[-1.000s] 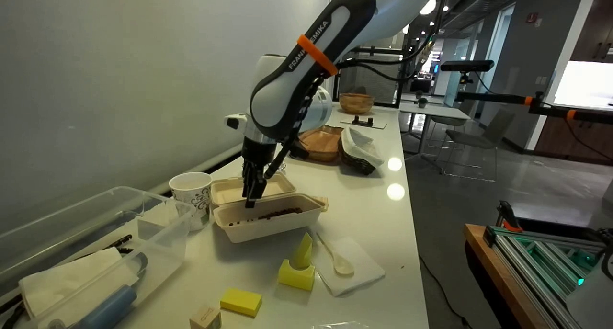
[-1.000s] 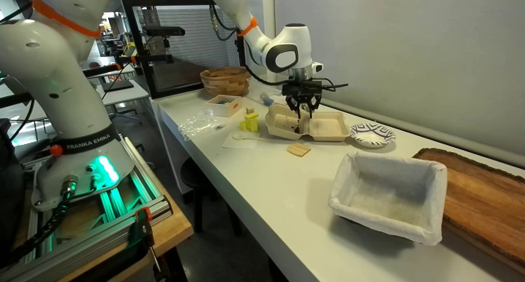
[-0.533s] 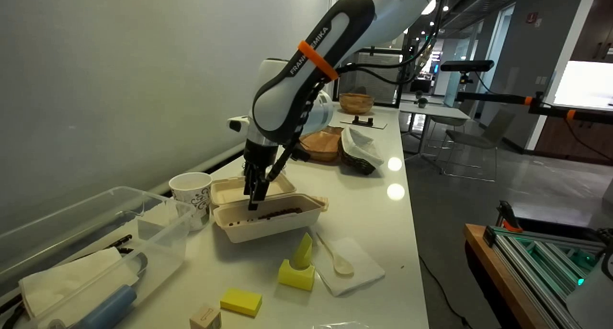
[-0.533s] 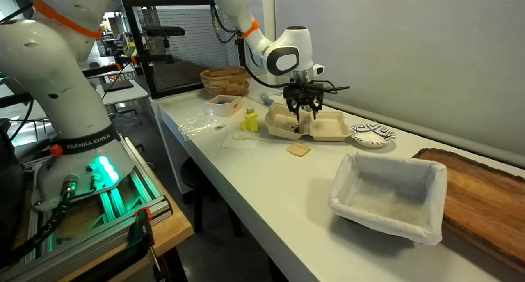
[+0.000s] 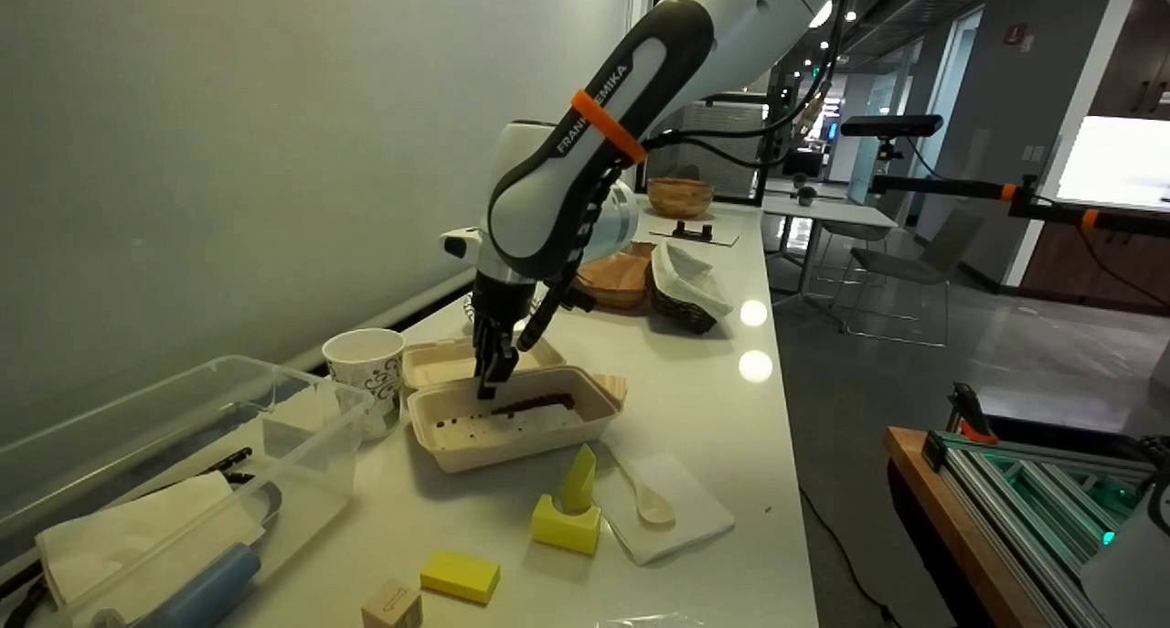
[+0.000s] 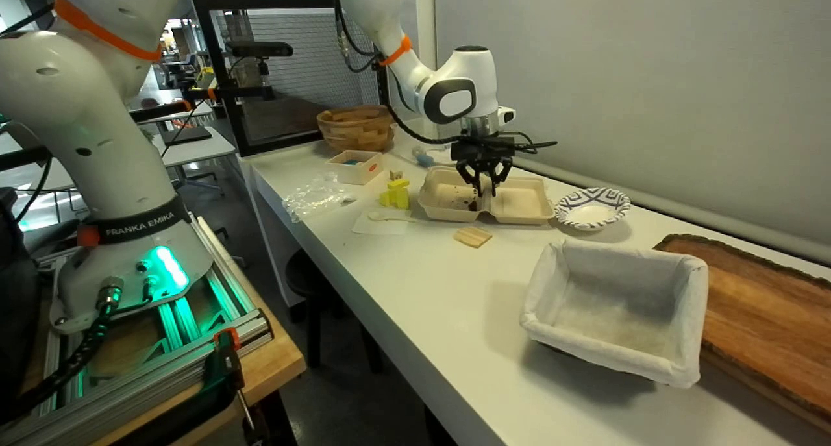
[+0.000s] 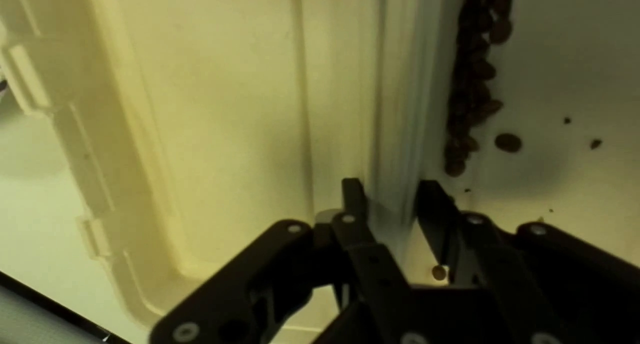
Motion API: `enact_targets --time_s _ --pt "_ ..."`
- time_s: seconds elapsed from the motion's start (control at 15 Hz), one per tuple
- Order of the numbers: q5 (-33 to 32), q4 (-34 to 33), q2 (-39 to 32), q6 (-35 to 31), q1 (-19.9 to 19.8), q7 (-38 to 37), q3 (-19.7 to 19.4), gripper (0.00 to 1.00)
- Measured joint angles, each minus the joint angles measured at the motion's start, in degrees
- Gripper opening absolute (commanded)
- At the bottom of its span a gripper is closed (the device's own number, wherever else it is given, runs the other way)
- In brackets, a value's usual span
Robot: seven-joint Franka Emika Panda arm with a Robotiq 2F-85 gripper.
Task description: Move the takeaway pack closer to the edge and move the small beige object closer to the wall
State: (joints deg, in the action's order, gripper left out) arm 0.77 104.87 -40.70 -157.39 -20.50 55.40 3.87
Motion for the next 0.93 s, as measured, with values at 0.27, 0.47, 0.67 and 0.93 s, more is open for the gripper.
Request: enact_targets --time_s 0.27,0.47,0.67,0.93 --pt "-0.3 -0.3 0.1 0.0 0.0 0.1 -0.1 0.22" --pt "-0.4 -0.4 0.1 0.0 0.0 0.2 -0.1 0.07" --pt "-0.5 -0.6 0.2 0.0 0.1 0.2 -0.1 0.00" --pt "-0.8 -0.6 0.9 0.1 0.5 -0.2 -0.3 0.00"
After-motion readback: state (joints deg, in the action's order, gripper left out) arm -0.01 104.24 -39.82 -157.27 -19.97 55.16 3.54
